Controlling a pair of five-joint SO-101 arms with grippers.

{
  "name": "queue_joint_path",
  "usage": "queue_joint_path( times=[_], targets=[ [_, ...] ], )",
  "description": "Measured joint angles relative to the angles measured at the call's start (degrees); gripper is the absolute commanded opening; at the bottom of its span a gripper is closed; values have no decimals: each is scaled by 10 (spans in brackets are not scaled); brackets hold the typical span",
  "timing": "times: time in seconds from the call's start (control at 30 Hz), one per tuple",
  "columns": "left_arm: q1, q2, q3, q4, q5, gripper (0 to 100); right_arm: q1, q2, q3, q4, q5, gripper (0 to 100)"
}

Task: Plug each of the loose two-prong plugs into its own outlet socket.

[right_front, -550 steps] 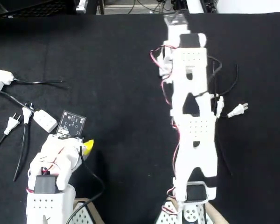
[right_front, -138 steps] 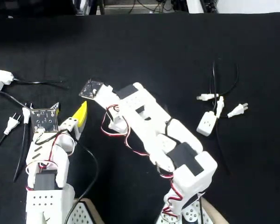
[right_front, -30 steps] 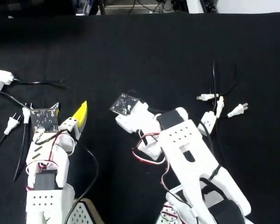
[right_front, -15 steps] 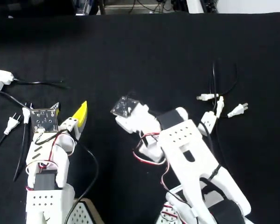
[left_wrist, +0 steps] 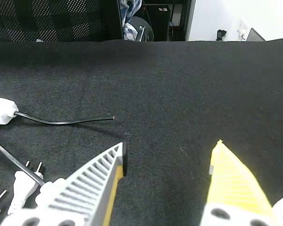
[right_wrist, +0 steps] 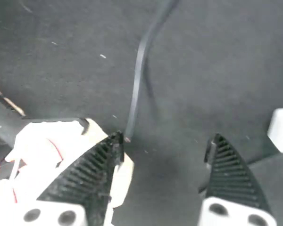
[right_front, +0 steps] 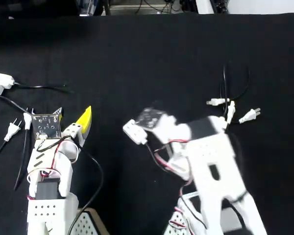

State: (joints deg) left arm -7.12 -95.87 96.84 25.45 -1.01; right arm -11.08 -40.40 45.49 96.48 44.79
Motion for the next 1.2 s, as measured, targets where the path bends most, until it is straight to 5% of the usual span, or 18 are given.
queue_joint_path(
  times=[0.23,0.33,0.53,0.87,1.2],
  targets=[
    [0,0,0,0,0,299,215,-104,4,-54,68,279],
    [-2,2,0,-6,0,299,244,-118,48,-103,69,279],
    [-50,5,-4,4,0,300,238,-120,193,-246,9,279],
    [-203,5,-65,121,10,300,105,-120,310,-395,-166,279],
    [-315,106,-113,124,-42,300,72,-123,359,-479,-218,279]
  ],
)
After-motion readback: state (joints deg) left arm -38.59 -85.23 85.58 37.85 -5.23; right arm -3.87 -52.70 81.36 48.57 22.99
